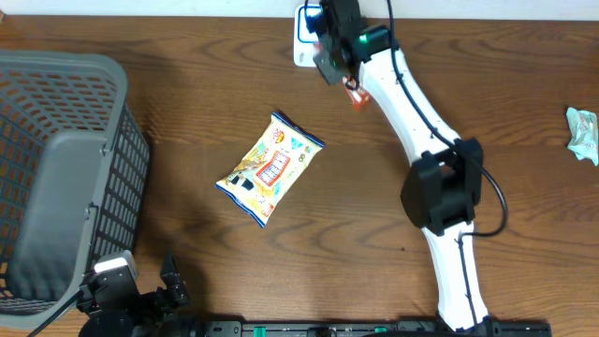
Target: Scan the item barcode
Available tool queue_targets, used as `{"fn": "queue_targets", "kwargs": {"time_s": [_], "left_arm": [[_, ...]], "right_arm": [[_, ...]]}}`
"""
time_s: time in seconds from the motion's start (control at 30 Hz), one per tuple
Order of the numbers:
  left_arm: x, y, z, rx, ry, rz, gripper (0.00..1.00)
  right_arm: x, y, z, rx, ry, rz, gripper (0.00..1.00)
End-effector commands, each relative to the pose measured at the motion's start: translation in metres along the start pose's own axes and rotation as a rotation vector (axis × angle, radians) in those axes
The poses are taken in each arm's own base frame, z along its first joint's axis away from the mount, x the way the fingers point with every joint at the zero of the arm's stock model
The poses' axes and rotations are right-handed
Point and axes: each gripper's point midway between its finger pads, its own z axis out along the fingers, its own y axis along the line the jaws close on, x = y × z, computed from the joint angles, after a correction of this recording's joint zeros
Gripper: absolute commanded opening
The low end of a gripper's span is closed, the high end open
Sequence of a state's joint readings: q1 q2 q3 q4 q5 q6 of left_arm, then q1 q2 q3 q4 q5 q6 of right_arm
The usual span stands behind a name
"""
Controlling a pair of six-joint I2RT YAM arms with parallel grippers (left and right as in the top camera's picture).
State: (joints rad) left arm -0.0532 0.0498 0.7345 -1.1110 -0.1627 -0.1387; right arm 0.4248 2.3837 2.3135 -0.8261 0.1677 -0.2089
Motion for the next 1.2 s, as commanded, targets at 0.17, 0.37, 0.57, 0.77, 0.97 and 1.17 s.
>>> {"fn": "queue_targets", "kwargs": {"time_s": [0.17,0.37,0.57,0.77,0.97,1.17], "left_arm": [[-0.002,0.001,-0.002,-0.003,-0.011,-0.013,0.98],[-0.002,0.001,-0.002,-0.003,-0.011,-0.013,0.98],[-0.002,0.001,-0.002,-0.003,-0.011,-0.013,0.98],[-0.002,0.001,-0.002,-0.003,-0.011,-0.013,0.98],[-0.002,0.001,-0.002,-0.003,-0.011,-0.013,0.98],[-0.002,0.001,-0.002,-0.003,-0.011,-0.013,0.98]], "right_arm": [[-0.102,-0.057,-0.06,0.484,-0.428,0.238,0.01],[-0.128,-0.06,-0.051,0.499,-0.596,0.278,0.01],[-0.143,-0.041,-0.016,0.607,-0.74,0.068,0.02],[-0.132,-0.03,0.013,0.687,-0.758,-0.046,0.02],[-0.121,-0.026,0.028,0.701,-0.738,-0.033,0.02],[-0.114,-0.022,0.029,0.712,-0.707,0.044,0.01]]}}
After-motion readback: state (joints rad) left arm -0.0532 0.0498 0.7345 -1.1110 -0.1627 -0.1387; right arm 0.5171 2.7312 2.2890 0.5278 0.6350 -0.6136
